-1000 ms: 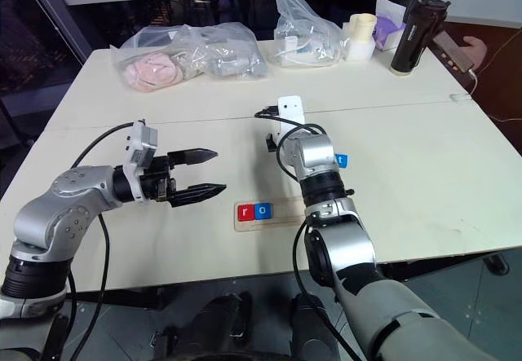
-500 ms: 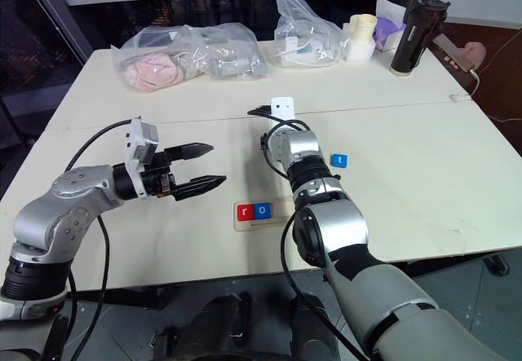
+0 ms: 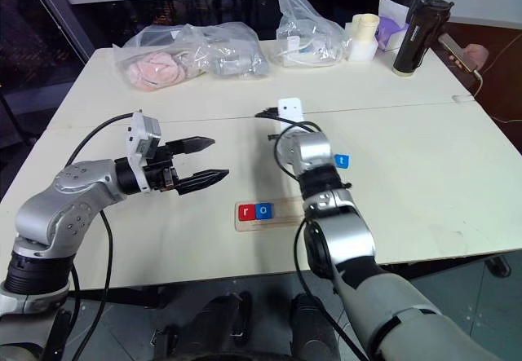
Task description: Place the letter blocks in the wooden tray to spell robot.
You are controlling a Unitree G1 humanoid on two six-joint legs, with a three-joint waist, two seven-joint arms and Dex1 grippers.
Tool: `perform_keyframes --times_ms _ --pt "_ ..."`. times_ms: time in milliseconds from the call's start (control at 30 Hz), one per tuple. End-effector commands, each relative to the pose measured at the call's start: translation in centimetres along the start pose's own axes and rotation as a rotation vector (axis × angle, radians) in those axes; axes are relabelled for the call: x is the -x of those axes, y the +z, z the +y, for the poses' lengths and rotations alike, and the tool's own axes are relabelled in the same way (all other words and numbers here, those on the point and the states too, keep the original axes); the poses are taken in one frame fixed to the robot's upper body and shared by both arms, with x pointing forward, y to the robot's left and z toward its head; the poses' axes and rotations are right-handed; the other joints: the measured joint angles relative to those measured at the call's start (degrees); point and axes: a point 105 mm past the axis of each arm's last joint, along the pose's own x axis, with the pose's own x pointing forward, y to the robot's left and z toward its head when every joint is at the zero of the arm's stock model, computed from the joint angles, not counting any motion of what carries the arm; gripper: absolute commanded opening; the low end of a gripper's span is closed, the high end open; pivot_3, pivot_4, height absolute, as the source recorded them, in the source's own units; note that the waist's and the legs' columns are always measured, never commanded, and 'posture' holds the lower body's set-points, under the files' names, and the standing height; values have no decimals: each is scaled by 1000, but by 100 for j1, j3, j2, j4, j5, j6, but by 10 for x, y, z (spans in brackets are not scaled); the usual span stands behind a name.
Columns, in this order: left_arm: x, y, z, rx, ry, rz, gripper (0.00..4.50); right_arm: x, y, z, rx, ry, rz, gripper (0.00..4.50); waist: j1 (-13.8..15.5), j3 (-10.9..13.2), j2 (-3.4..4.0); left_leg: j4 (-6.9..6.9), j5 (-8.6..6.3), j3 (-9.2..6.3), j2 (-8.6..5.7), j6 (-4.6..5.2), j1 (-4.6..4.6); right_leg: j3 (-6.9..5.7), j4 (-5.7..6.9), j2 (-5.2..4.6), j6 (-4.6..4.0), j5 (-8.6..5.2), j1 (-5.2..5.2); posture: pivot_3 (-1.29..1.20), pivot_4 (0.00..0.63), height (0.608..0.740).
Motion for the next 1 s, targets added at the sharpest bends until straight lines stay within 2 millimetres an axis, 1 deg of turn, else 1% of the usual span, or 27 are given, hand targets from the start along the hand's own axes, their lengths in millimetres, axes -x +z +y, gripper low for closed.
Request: perform_keyframes --times_ms 33,100,133,200,300,400,500,800,867,900,967,1000 --pt "1 5 -7 -16 -55 -11 4500 44 24 -14 9 34 -90 1155 -18 0 0 0 0 2 1 0 1 4 0 2 0 0 -1 0 150 738" --pt "2 1 -13 -8 -101 -2 4500 70 15 -33 19 26 -78 1155 -25 0 0 -2 0 3 6 0 2 6 2 6 0 0 -3 0 150 738" --pt "3 -1 -17 -8 -124 9 4500 80 8 -42 26 26 -82 1155 -24 -1 -1 -4 -1 3 11 0 3 6 2 9 -3 -2 -4 0 150 738" --pt "5 -6 -21 -18 -163 38 4500 94 -11 -57 64 33 -95 1155 -7 -2 -3 -7 -1 1 15 1 5 4 2 12 -14 -10 -3 0 150 738" --pt "9 -12 -26 -29 -213 73 4500 108 -37 -67 111 48 -91 1155 -1 -1 -4 -6 -3 3 15 3 4 4 -4 5 -36 -27 1 0 150 738" --pt "12 -16 -28 -46 -246 89 4500 116 -62 -75 132 33 -54 1155 -22 0 -2 -4 -3 14 16 3 5 9 -8 -11 -33 -34 0 0 150 738" --pt "13 -15 -26 -56 -260 85 4500 119 -81 -79 126 23 -13 1155 -4 0 -4 -2 -3 14 17 3 5 8 -9 -15 -23 -46 1 0 150 738" --pt "11 -13 -24 -69 -293 63 4500 117 -99 -81 122 -3 49 1155 12 1 -5 -3 -6 14 12 7 0 7 -18 -22 -34 -40 2 0 150 738" --pt "10 -14 -24 -77 -293 64 4500 117 -101 -82 121 -7 57 2201 13 2 -6 -3 -7 14 12 9 -1 7 -19 -22 -38 -37 2 0 150 738" --pt "10 -14 -24 -78 -294 63 4500 117 -101 -82 120 -7 58 2656 13 2 -7 -3 -6 14 12 9 -1 7 -19 -22 -37 -37 2 0 150 738" --pt "9 -14 -24 -77 -295 61 4500 118 -101 -83 122 -5 57 3750 12 2 -7 -2 -6 14 12 9 -1 7 -19 -22 -37 -37 3 0 150 738" --pt "9 -14 -23 -77 -294 61 4500 119 -97 -81 134 27 51 4333 12 2 -7 -2 -6 14 12 9 -1 7 -19 -22 -36 -38 3 0 150 738"
